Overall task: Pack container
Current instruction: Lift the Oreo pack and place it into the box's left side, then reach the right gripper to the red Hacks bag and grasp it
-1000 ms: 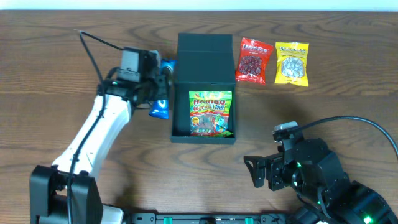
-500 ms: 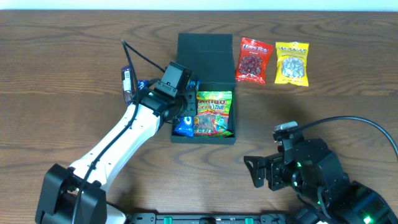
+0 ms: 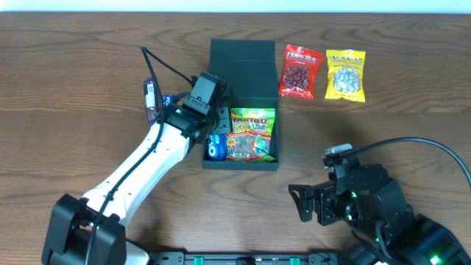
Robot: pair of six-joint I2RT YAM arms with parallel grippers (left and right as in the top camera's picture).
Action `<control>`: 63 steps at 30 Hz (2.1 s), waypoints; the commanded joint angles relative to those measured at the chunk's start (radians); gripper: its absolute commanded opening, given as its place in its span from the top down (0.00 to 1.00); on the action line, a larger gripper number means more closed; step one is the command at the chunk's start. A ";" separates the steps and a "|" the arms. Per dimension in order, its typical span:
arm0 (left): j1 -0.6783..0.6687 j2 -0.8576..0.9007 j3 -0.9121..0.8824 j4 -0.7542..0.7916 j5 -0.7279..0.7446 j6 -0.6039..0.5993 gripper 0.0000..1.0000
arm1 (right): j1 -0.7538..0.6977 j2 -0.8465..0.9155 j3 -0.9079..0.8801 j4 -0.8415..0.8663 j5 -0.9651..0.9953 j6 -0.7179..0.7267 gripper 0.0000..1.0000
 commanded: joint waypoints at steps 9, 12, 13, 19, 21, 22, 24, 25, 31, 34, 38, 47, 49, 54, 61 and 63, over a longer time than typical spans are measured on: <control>0.150 -0.027 0.023 0.031 -0.063 0.127 0.41 | -0.005 -0.004 0.011 -0.002 -0.001 -0.014 0.01; 0.242 -0.059 0.023 0.008 -0.029 0.163 0.41 | -0.005 -0.004 0.011 -0.002 -0.001 -0.015 0.01; 0.261 -0.069 0.023 0.001 -0.027 0.177 0.41 | -0.005 -0.004 0.011 -0.002 -0.001 -0.015 0.01; 0.352 -0.106 0.023 -0.036 -0.028 0.243 0.39 | -0.005 -0.004 0.011 0.018 -0.001 -0.014 0.01; 0.369 -0.106 0.023 -0.047 -0.020 0.243 0.40 | -0.005 -0.004 0.011 0.038 -0.001 0.012 0.01; 0.373 -0.106 0.023 -0.051 -0.017 0.243 0.40 | -0.005 -0.004 0.011 0.039 -0.001 0.041 0.01; 0.376 -0.106 0.023 -0.052 -0.012 0.243 0.39 | -0.005 -0.004 0.011 0.086 0.002 0.054 0.01; 0.376 -0.106 0.023 -0.052 -0.011 0.243 0.40 | -0.005 -0.004 0.011 0.117 0.000 0.054 0.01; 0.376 -0.106 0.023 -0.051 0.026 0.243 0.39 | -0.011 0.058 0.011 0.317 0.223 0.042 0.01; 0.376 -0.106 0.023 -0.051 0.029 0.243 0.38 | -0.043 0.140 0.011 0.396 0.284 0.018 0.01; 0.376 -0.106 0.023 -0.052 0.037 0.242 0.37 | -0.122 0.272 0.012 0.531 0.284 -0.038 0.06; 0.376 -0.106 0.023 -0.051 0.037 0.243 0.35 | -0.320 0.565 0.023 0.845 0.264 -0.126 0.12; 0.376 -0.106 0.023 -0.051 0.037 0.243 0.35 | -0.339 0.616 0.035 0.880 0.264 -0.127 0.12; 0.376 -0.106 0.023 -0.051 0.037 0.243 0.35 | -0.388 0.834 0.151 0.906 0.256 -0.160 0.12; 0.376 -0.106 0.023 -0.054 0.037 0.243 0.35 | -0.390 1.121 0.335 0.908 0.253 -0.160 0.12; 0.376 -0.106 0.023 -0.057 0.037 0.243 0.35 | -0.390 1.182 0.378 0.900 0.253 -0.156 0.12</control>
